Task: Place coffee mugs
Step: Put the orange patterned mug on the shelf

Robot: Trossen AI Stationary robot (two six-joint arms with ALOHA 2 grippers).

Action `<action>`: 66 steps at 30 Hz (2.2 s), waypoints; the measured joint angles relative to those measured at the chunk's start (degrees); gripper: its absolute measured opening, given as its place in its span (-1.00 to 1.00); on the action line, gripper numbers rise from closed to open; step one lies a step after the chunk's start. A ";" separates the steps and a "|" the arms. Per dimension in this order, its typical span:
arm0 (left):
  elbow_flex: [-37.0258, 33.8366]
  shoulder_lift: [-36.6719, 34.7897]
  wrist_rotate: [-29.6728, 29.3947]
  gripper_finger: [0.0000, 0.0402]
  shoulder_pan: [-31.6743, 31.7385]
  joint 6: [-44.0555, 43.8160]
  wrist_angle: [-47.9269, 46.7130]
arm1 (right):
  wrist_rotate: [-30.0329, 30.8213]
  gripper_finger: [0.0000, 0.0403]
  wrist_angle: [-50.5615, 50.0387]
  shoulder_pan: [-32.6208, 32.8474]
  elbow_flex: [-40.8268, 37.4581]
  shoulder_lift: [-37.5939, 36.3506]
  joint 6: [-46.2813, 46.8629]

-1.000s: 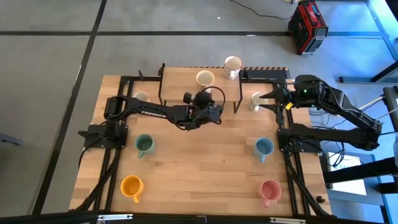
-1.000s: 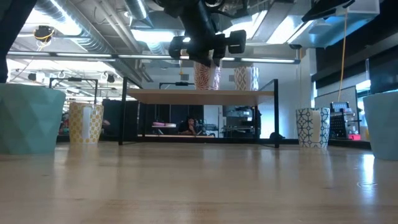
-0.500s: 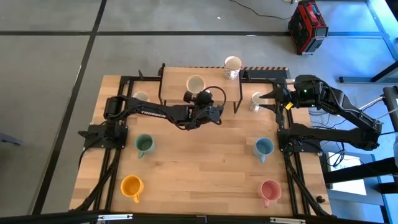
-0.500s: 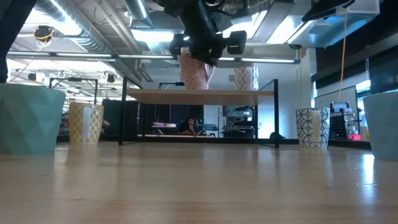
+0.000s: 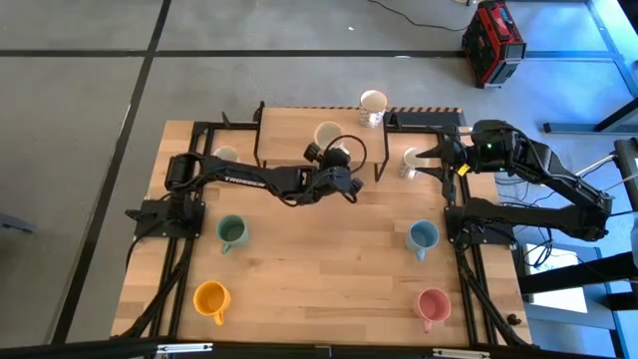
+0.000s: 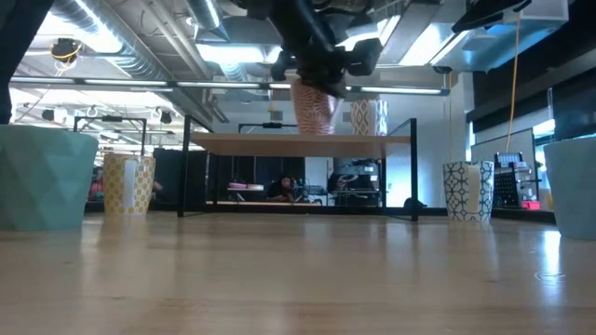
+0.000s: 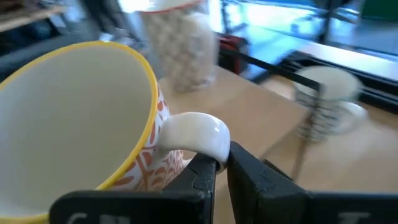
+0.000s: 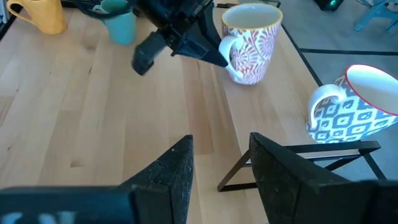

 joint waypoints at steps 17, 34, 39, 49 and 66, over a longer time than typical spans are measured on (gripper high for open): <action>0.03 -2.85 31.73 -0.92 9.59 15.47 0.54 | 0.00 -0.27 -0.46 0.01 0.00 0.00 1.48; -0.02 -4.81 45.41 -0.93 16.23 27.64 -3.98 | 0.00 -0.27 -0.96 0.01 0.00 0.02 3.10; -0.02 -4.81 47.09 -0.93 18.31 28.89 -3.83 | 0.00 -0.27 -0.96 0.01 0.00 0.02 3.10; -0.13 -4.73 53.37 -0.93 23.81 32.35 -1.58 | 0.00 -0.27 -0.94 0.01 0.00 0.02 3.08; -0.22 -2.96 59.28 -0.93 27.32 33.17 5.85 | 0.06 -0.27 -0.92 0.01 0.00 0.02 3.54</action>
